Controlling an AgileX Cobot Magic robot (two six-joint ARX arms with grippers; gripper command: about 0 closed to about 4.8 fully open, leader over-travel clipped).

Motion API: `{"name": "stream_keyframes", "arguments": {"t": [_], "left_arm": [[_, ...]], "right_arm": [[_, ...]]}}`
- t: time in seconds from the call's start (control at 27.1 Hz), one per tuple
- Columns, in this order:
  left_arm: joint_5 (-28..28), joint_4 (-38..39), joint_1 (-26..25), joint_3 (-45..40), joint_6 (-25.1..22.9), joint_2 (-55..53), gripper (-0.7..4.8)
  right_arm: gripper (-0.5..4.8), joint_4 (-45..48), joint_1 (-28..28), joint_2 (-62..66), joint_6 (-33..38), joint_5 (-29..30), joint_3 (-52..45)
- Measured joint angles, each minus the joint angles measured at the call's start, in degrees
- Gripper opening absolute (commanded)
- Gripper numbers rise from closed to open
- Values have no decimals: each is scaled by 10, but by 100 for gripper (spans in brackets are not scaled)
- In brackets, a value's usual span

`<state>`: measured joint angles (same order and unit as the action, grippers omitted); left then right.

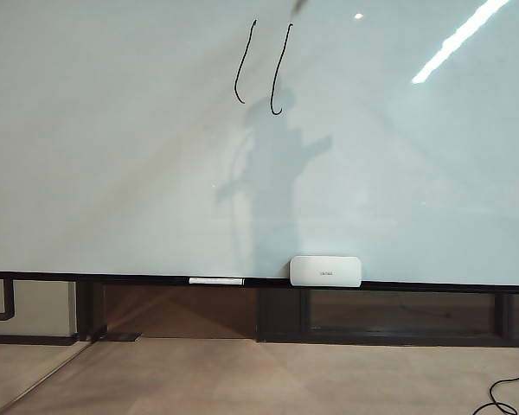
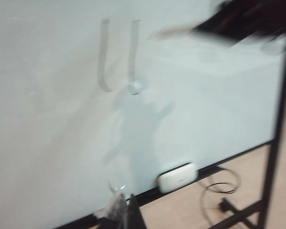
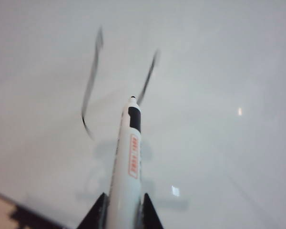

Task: Reach to the right to find the marker pen, pick it up, and write the number 11 on the whiteboard.

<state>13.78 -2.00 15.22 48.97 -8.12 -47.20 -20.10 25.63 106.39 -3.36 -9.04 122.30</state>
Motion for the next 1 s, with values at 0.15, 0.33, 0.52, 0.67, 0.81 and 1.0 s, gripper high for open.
{"name": "stream_keyframes", "arguments": {"t": [0.15,0.33,0.52,0.67,0.81,1.0], "left_arm": [[-34,60,0,19,0,21,-6],[-108,92,0,34,0,72,-6],[-163,194,0,44,19,132,-6],[-170,311,1,44,40,168,-6],[-224,353,1,42,41,229,-6],[-239,373,1,64,52,308,-5]], "right_arm": [[-3,-6,0,-72,0,-2,5],[-3,-76,0,-142,-2,-21,4],[-3,-145,0,-216,-2,-27,3],[-3,-171,0,-271,-2,-28,5],[-3,-225,1,-313,-2,-28,3],[-3,-281,4,-377,1,-29,-27]]}}
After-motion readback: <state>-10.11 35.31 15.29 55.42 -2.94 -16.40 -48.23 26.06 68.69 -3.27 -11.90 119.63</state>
